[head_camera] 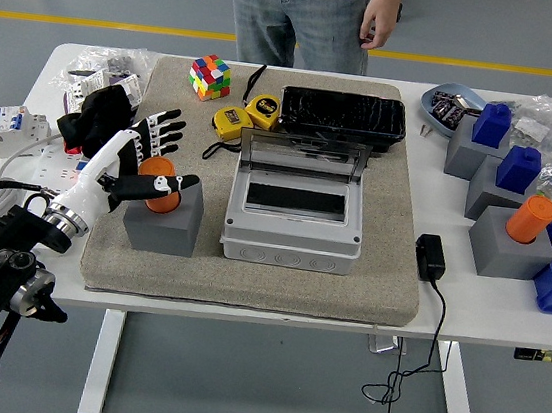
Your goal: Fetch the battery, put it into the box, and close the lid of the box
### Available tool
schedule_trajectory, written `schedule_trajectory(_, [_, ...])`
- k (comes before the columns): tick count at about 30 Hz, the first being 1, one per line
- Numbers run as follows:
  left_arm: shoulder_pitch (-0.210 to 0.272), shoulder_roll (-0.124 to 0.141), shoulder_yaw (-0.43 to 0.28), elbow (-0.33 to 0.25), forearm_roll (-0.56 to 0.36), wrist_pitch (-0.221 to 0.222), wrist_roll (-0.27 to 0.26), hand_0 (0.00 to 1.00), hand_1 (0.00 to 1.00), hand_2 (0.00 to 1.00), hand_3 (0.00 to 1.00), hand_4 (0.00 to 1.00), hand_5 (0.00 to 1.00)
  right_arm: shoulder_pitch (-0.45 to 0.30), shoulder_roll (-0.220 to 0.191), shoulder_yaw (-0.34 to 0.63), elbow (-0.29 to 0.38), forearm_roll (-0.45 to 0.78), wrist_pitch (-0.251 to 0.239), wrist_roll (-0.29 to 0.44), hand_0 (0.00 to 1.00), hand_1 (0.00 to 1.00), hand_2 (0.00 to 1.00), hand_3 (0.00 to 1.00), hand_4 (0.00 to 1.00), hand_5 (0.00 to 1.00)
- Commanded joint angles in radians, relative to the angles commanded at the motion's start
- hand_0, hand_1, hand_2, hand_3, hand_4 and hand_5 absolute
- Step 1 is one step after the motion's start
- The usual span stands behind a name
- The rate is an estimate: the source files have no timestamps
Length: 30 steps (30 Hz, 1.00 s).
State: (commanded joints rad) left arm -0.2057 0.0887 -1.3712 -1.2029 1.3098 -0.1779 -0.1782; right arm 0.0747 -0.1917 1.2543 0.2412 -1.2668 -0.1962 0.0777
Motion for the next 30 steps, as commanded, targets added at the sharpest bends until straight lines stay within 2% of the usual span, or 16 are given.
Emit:
schedule_trajectory(7, [0.009,-0.003,0.018,0.007,-0.006,0.004,-0.001,0.847,0.884,0.860,0.876,0.998,0.006,-0.004,0.001,-0.001,0.000,0.000,0.000,0.000,0.906,0.901,0.856,0.898,0.998,0.998])
schedule_trajectory(8, [0.009,-0.003,0.019,0.008,-0.007,0.005,-0.001,0.830,0.873,0.833,0.838,0.998,0.019,-0.004,0.001,-0.002,0.000,0.000,0.000,0.000,0.905,0.900,0.856,0.897,0.998,0.998])
schedule_trajectory(13, [0.011,-0.003,0.022,0.017,-0.019,0.016,-0.006,0.830,0.873,0.833,0.838,0.998,0.019,-0.004,0.000,-0.001,0.000,0.001,0.000,0.000,0.905,0.900,0.856,0.897,0.998,0.998])
schedule_trajectory(14, [0.010,-0.003,0.023,0.017,-0.022,0.018,-0.007,0.799,0.843,0.787,0.796,0.998,0.020,-0.004,0.000,0.000,0.000,0.000,0.000,0.000,0.904,0.900,0.857,0.896,0.998,0.998])
schedule_trajectory(19, [0.010,-0.008,0.024,0.025,-0.031,0.028,-0.011,0.799,0.843,0.787,0.796,0.998,0.020,-0.005,0.000,0.002,0.000,0.000,0.000,0.000,0.904,0.900,0.857,0.896,0.998,0.998])
schedule_trajectory(20, [0.009,-0.008,0.025,0.026,-0.031,0.030,-0.011,0.767,0.818,0.747,0.756,0.998,0.014,-0.005,0.000,0.002,0.000,0.000,0.000,0.000,0.904,0.900,0.856,0.896,0.998,0.998])
schedule_trajectory(25, [0.006,-0.009,0.028,0.027,-0.032,0.038,-0.013,0.767,0.818,0.747,0.756,0.998,0.014,-0.002,0.001,0.006,0.000,-0.001,-0.001,0.000,0.904,0.900,0.856,0.896,0.998,0.998])
schedule_trajectory(26, [0.005,-0.010,0.027,0.028,-0.033,0.039,-0.014,0.734,0.781,0.699,0.705,0.998,0.004,-0.002,0.000,0.006,0.001,-0.001,-0.001,0.000,0.904,0.900,0.857,0.895,0.998,0.998])
schedule_trajectory(30, [0.004,-0.011,0.029,0.027,-0.036,0.045,-0.015,0.734,0.781,0.699,0.705,0.998,0.004,-0.001,0.000,0.012,0.000,-0.005,-0.001,0.000,0.904,0.900,0.857,0.895,0.998,0.998])
